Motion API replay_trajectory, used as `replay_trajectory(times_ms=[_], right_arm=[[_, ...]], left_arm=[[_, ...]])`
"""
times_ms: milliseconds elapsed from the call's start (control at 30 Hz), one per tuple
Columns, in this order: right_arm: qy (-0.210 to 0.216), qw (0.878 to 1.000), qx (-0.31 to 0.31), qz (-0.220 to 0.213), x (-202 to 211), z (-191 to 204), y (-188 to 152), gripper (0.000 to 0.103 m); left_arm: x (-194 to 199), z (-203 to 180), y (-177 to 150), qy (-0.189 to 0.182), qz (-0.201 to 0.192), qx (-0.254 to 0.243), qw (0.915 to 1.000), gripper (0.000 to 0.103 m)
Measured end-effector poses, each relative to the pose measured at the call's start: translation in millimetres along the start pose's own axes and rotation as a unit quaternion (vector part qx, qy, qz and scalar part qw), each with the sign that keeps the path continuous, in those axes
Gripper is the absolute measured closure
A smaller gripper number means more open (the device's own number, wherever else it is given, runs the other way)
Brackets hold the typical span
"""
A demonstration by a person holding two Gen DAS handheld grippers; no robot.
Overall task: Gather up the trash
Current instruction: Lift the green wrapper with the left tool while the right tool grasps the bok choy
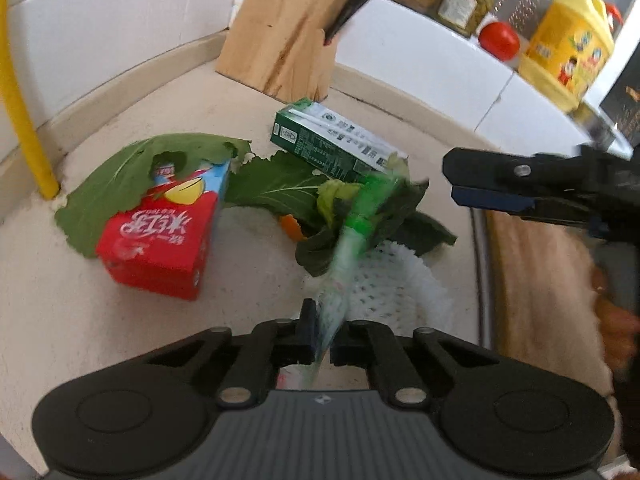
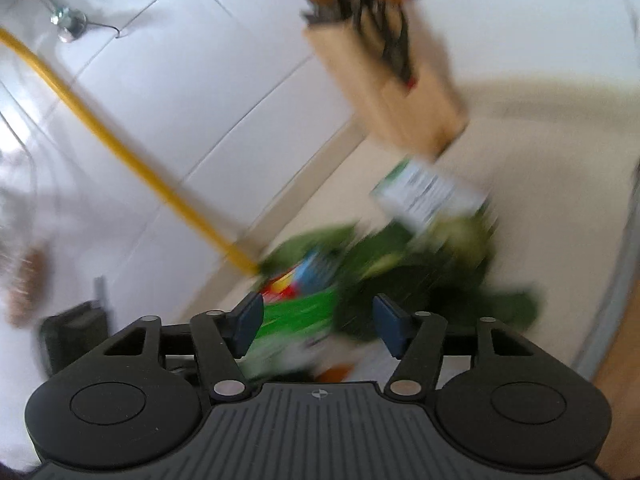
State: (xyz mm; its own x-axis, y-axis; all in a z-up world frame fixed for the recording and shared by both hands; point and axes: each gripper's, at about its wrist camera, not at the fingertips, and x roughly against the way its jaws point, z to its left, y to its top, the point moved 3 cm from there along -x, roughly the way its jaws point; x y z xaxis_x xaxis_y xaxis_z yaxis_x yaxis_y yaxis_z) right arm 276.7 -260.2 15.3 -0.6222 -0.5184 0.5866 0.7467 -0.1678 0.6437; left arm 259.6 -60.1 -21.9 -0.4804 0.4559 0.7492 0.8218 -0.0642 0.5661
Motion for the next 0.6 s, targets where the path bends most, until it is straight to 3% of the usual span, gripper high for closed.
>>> replay_trajectory(times_ms=[167, 367, 533, 600], right_arm=[[-0.06, 0.996, 0.057, 0.032, -29.5, -5.9, 13.1, 0.021], [-0.066, 0.988, 0.099, 0.095, -70.8, -1.7, 12.8, 0.019], [-0.087, 0.981, 0.126, 0.121, -98.4, -0.3, 8.0, 0.021], [-0.096, 0.978, 0.126, 0.139, -104.3, -0.6, 4.8, 0.027]], left_arm=[[22.7, 12.4, -0.2, -0.006, -0.021, 0.033, 0.9992, 0.101], [34.7, 23.8, -5.6, -0.013, -0.031, 0.069, 0.997, 0.101], [36.5, 24.4, -12.7, -0.02, -0.032, 0.08, 0.996, 0.101], [39.4, 25.4, -15.5, -0.019, -0.034, 0.083, 0.9958, 0.101]])
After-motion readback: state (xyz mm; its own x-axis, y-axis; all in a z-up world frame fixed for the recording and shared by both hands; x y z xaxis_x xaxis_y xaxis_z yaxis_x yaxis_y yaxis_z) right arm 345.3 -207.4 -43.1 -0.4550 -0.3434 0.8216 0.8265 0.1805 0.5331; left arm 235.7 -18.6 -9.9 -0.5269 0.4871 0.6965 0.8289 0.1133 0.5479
